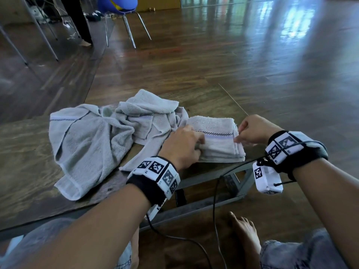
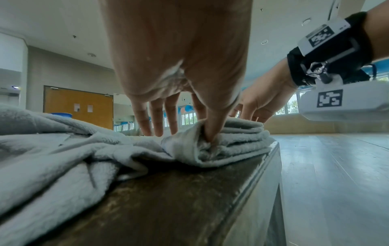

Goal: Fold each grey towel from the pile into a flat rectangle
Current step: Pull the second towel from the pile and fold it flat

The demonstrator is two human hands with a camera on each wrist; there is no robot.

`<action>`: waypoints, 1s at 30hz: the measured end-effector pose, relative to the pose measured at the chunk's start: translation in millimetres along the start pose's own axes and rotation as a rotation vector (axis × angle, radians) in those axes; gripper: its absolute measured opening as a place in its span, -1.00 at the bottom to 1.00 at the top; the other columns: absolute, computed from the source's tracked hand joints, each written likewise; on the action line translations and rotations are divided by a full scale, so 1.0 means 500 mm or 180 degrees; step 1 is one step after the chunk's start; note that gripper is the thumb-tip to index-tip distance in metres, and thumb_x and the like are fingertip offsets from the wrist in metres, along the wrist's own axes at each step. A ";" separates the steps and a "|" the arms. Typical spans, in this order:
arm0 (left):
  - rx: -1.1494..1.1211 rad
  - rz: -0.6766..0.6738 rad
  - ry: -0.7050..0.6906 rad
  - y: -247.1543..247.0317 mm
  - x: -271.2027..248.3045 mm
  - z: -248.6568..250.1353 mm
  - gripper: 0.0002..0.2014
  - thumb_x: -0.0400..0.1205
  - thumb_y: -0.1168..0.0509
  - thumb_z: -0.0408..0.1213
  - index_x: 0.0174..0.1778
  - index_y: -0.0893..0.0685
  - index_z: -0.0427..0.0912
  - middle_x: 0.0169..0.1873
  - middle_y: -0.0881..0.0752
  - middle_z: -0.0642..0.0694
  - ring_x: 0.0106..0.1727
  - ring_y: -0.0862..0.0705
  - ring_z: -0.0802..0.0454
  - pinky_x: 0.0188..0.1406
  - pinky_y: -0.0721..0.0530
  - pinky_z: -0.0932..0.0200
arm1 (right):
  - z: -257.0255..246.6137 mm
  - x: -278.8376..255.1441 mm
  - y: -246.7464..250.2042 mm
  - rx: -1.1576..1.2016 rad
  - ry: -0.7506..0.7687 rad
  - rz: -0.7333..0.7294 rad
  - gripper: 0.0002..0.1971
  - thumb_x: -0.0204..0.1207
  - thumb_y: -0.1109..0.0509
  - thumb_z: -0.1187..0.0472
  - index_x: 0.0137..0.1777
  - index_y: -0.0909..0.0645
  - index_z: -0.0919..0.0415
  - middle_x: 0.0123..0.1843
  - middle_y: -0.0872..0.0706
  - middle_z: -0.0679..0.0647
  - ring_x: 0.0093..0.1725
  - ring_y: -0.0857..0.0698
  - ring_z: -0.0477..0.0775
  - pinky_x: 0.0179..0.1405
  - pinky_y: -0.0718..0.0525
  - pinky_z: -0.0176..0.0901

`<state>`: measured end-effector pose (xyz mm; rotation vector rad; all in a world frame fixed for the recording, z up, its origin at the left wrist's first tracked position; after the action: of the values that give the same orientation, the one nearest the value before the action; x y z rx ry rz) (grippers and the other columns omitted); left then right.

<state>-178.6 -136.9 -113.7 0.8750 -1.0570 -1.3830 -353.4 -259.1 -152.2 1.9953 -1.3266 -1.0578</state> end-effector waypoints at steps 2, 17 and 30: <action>0.0077 -0.0041 0.0063 -0.001 0.000 -0.003 -0.77 0.52 -0.37 -0.18 0.10 -0.67 0.06 0.17 -0.60 -0.06 0.31 -0.52 -0.08 0.36 -0.52 -0.13 | -0.003 -0.007 -0.013 0.0025 0.0069 -0.0233 -0.85 0.39 -0.66 0.29 -0.18 -0.73 0.30 -0.32 -0.84 0.23 -0.38 -0.72 0.11 -0.15 -0.79 0.03; 0.0079 0.0308 -0.0429 -0.028 0.026 0.109 -0.79 0.55 -0.40 0.02 0.02 -0.72 0.04 -0.05 -0.69 -0.02 0.08 -0.62 0.00 -0.09 -0.51 0.14 | 0.018 -0.024 -0.010 0.0152 0.0106 -0.0425 -0.89 0.47 -0.58 0.31 -0.28 -0.84 0.30 -0.48 -0.74 0.14 -0.53 -0.61 -0.02 -0.48 -0.65 -0.23; -0.0942 0.0334 -0.0303 -0.042 0.041 0.116 -0.90 0.58 -0.45 -0.11 -0.08 -0.78 -0.03 -0.19 -0.76 0.05 -0.19 -0.68 0.15 -0.17 -0.70 0.15 | 0.026 -0.034 -0.018 0.0633 -0.0183 -0.0500 -0.74 0.64 -0.43 0.26 -0.23 -0.73 0.42 -0.62 -0.64 0.04 -0.67 -0.50 -0.05 -0.66 -0.49 -0.28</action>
<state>-241.8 -151.6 -113.7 0.5350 -0.9257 -1.4582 -363.5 -239.9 -160.8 2.2626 -1.3694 -1.0980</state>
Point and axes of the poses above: each hand's wrist, its own x-axis towards the middle knuckle, its own y-axis out of the back of the hand, z = x × y, the point moved 10 cm from there along x, towards the middle knuckle
